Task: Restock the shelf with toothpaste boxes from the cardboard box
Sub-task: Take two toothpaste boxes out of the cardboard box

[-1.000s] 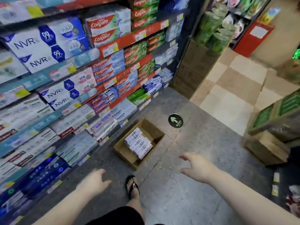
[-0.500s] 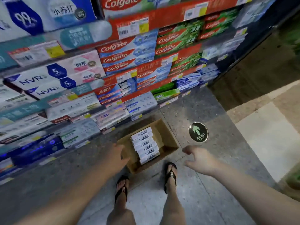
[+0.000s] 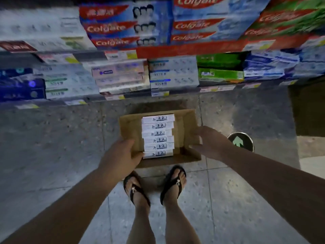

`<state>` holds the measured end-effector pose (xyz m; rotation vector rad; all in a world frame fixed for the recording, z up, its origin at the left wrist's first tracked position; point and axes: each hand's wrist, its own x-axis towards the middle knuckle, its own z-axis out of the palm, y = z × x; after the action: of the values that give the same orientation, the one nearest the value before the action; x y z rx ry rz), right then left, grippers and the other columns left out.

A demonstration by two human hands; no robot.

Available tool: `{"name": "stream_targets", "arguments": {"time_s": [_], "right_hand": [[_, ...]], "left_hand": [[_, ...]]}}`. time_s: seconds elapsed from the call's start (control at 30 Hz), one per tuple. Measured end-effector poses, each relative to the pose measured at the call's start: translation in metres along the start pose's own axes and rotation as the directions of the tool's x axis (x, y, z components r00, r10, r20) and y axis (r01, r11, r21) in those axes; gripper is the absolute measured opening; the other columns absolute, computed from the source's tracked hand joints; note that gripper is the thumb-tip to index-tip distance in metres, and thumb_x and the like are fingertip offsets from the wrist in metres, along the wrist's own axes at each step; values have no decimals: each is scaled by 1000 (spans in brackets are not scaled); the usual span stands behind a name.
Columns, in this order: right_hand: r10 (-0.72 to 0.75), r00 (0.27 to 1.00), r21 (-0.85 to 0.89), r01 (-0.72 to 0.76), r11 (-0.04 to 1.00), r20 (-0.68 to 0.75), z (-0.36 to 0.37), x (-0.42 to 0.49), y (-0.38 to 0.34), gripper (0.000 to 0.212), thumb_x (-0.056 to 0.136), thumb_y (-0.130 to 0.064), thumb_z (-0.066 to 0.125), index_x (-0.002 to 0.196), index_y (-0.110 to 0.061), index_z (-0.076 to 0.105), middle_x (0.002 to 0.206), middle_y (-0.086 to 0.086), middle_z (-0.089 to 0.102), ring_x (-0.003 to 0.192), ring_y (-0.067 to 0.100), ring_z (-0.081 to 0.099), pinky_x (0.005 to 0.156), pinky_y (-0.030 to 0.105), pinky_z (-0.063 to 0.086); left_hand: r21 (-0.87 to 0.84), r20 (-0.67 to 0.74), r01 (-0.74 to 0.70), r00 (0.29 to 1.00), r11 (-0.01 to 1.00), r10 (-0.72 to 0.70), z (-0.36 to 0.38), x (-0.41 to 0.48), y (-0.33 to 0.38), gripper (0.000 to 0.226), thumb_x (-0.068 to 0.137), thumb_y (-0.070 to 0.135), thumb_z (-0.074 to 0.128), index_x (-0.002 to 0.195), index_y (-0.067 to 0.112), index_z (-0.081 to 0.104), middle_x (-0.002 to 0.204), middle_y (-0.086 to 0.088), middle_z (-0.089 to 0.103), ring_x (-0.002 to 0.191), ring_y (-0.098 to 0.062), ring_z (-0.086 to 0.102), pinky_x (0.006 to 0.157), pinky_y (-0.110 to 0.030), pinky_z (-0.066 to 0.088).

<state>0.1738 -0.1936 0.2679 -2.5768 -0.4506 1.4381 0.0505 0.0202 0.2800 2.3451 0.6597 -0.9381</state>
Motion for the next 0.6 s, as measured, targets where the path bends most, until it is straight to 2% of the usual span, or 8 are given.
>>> {"name": "stream_targets", "arguments": {"time_s": [0.13, 0.23, 0.33, 0.43, 0.6], "right_hand": [[-36, 999, 20, 36, 999, 15, 39, 73, 18, 42, 82, -33, 60, 123, -34, 49, 132, -2, 53, 114, 21, 54, 96, 41, 48], [-42, 999, -4, 42, 999, 22, 67, 123, 25, 45, 82, -33, 63, 125, -29, 49, 135, -3, 49, 116, 21, 52, 96, 35, 47], [-67, 997, -11, 67, 998, -24, 91, 170, 33, 50, 83, -31, 63, 130, -25, 46, 140, 4, 46, 122, 23, 49, 94, 30, 42], [-91, 993, 1, 92, 996, -79, 115, 205, 42, 51, 84, -28, 64, 131, -24, 45, 144, 5, 42, 125, 24, 47, 93, 28, 40], [-135, 976, -13, 135, 991, -169, 149, 250, 62, 60, 82, -27, 66, 135, -23, 40, 146, 7, 35, 133, 26, 35, 105, 38, 35]], "left_hand": [[-1, -6, -14, 1000, 1000, 14, 44, 42, -18, 43, 84, 38, 59, 120, 15, 53, 122, -10, 56, 108, -27, 55, 89, -38, 48], [-12, -18, 3, 1000, 1000, -3, 73, 70, -36, 45, 85, 36, 60, 125, 19, 51, 126, -8, 55, 111, -26, 54, 88, -34, 46], [-26, -49, 8, 999, 1000, -9, 102, 101, -54, 43, 85, 35, 60, 124, 19, 52, 125, -7, 55, 108, -26, 54, 85, -31, 44], [-21, -39, 23, 999, 1000, -24, 129, 133, -66, 46, 86, 38, 57, 128, 22, 48, 130, -6, 51, 112, -25, 53, 89, -34, 45], [-51, -100, 16, 995, 999, -21, 161, 179, -77, 48, 87, 35, 56, 131, 21, 43, 133, -5, 48, 115, -25, 50, 86, -33, 41]]}}
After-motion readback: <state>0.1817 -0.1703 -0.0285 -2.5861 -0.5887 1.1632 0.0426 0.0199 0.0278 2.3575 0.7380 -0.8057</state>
